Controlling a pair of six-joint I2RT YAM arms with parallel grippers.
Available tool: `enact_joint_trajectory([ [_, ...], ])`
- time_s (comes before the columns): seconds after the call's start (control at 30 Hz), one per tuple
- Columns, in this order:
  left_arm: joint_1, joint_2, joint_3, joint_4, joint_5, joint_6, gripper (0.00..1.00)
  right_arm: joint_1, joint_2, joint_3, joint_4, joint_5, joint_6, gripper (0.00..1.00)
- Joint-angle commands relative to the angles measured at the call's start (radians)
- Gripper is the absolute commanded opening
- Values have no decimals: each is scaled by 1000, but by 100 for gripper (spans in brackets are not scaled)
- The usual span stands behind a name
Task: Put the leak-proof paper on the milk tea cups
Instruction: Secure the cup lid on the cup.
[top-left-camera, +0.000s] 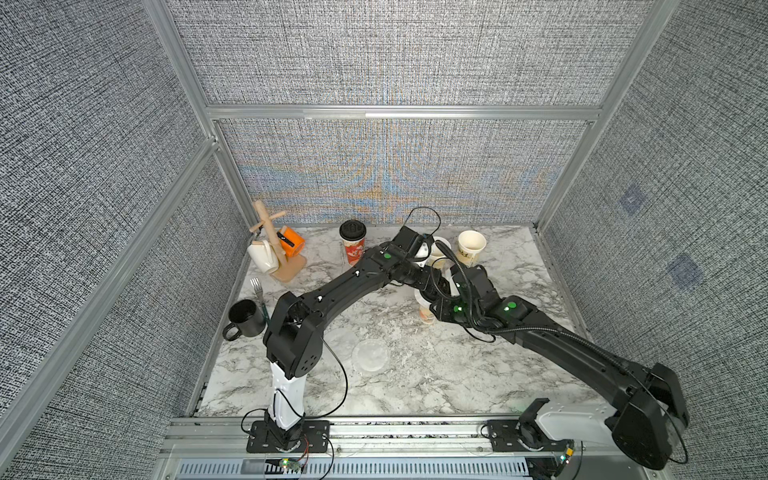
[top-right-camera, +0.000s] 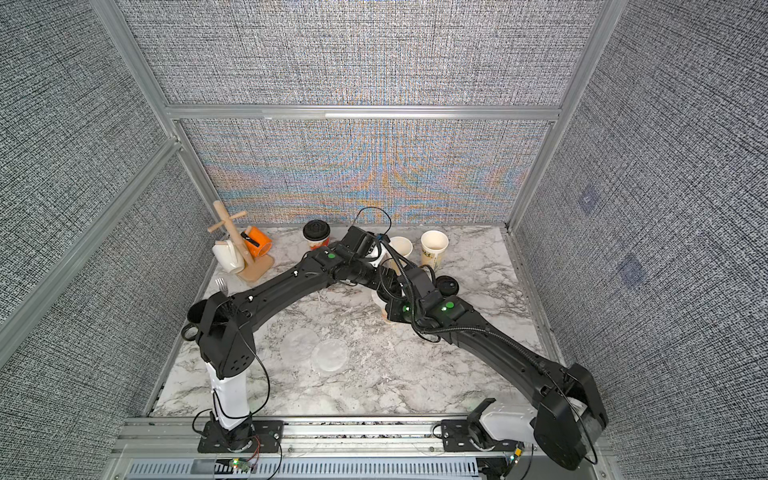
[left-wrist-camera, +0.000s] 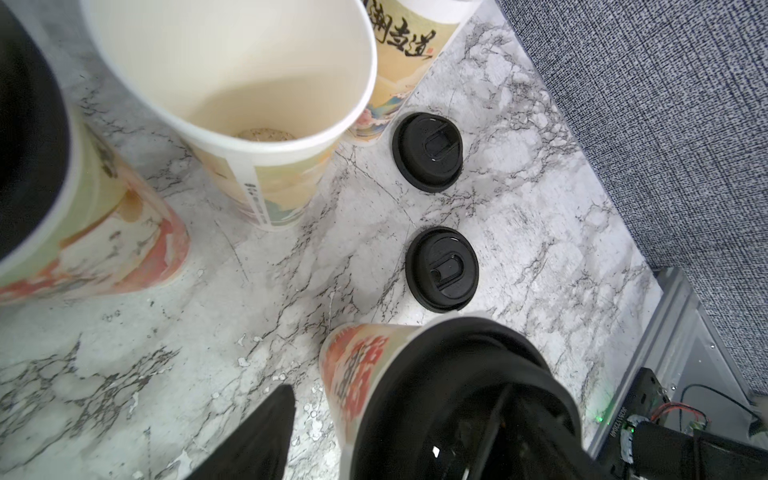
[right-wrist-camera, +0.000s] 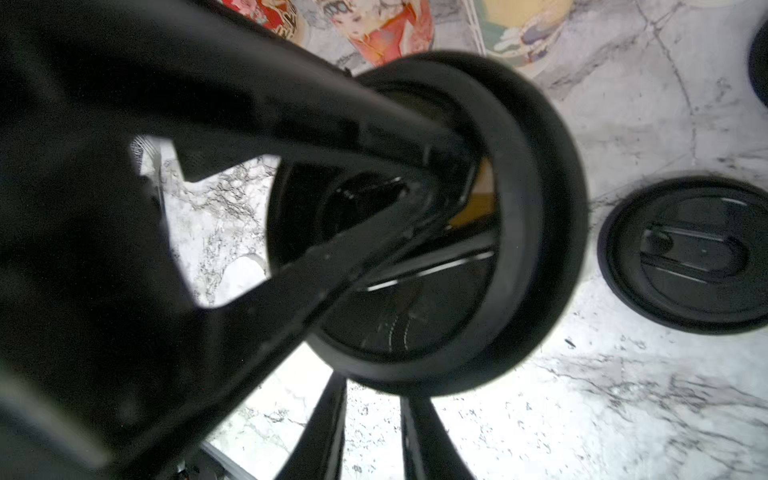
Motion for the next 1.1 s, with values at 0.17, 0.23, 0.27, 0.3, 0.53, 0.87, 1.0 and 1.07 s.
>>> enact_joint_trajectory([
  [0.17, -2, 17, -25, -277, -60, 46, 79, 11, -42, 15, 24, 54, 10, 21],
  [0.23, 0, 18, -25, -277, -60, 47, 79, 9, -55, 16, 24, 57, 13, 22],
  [0.27, -1, 19, -24, -276, -61, 48, 79, 11, -59, 20, 18, 61, 15, 23],
  [0.3, -1, 20, -23, -275, -61, 47, 79, 11, -63, 24, 8, 69, 19, 23],
  [0.53, -1, 28, -16, -276, -59, 50, 79, -54, -83, 82, -75, 109, -43, 25],
  [0.87, -1, 39, 89, -322, -81, 76, 80, -190, -82, 137, -88, -9, -200, 29],
  [1.0, -1, 69, 153, -346, -92, 81, 80, -192, -66, 127, -65, -35, -206, 30],
  [1.07, -1, 79, 185, -354, -91, 83, 81, -192, -56, 114, -53, -46, -206, 30],
])
